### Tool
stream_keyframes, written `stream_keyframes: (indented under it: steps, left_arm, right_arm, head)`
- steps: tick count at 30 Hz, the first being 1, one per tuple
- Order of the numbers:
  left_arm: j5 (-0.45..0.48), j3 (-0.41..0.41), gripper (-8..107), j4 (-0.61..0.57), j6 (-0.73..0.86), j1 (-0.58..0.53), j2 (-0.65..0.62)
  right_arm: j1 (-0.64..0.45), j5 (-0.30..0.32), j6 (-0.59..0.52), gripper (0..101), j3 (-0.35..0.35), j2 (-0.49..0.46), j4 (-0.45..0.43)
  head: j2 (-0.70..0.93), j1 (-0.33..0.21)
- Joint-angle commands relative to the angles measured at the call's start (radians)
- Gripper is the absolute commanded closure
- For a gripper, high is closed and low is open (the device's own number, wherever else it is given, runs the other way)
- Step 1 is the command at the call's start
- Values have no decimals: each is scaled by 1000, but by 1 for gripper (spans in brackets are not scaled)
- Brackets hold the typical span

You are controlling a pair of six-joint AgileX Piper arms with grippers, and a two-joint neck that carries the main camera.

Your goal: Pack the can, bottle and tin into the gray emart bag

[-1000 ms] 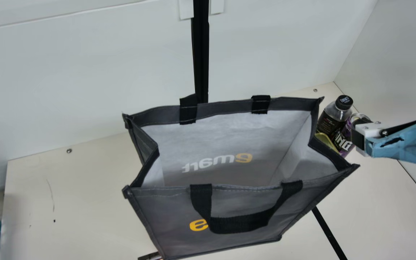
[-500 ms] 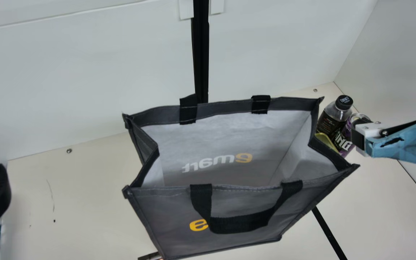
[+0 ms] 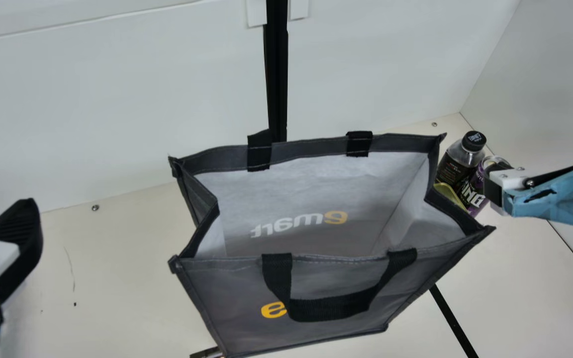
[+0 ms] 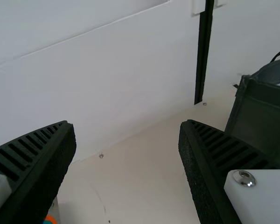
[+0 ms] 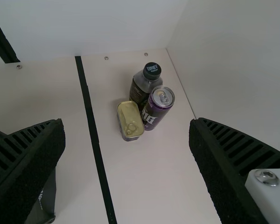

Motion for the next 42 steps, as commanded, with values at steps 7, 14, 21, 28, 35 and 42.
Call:
stream_keyframes:
  steps: [7,14,21,28,35,42]
  left_arm:
    - [0,-75,9,-50,74,-9,47]
    - [3,-143,9,-102,142,-16,97]
    - [14,-220,9,-169,229,-16,154]
    - [44,-314,9,-238,314,-8,222]
    - [78,-407,9,-293,380,-14,291]
    - [112,-492,9,-332,428,-37,357]
  right_arm:
    - [0,0,0,10,0,0,0]
    - [0,0,0,10,0,0,0]
    - [0,0,0,10,0,0,0]
    - [0,0,0,10,0,0,0]
    - [0,0,0,10,0,0,0]
    - [0,0,0,10,0,0,0]
  head:
    - [-2,-23]
    - [-2,-23]
    - [-2,-23]
    - [-2,-23]
    - [-2,-23]
    - [-2,-23]
